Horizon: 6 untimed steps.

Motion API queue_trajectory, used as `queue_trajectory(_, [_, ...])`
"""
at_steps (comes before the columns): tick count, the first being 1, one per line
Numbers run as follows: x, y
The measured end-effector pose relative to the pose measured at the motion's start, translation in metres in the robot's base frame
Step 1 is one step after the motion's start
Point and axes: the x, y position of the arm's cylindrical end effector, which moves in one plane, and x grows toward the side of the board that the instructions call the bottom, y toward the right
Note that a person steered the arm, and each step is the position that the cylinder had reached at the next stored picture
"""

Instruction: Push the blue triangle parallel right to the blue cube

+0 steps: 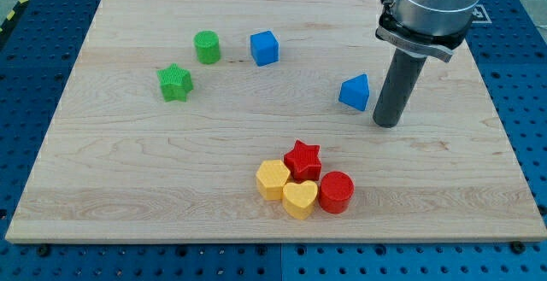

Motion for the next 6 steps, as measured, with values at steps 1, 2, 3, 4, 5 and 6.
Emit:
queue_trajectory(1, [-0.004,-0.015])
queue_trajectory(2, [-0.015,-0.033])
queue_trajectory(3, [-0.035,-0.033])
queue_trajectory(4, [-0.058,-0.033])
queue_trajectory(5, [-0.081,-0.033])
queue_trajectory(6, [-0.091,-0.033])
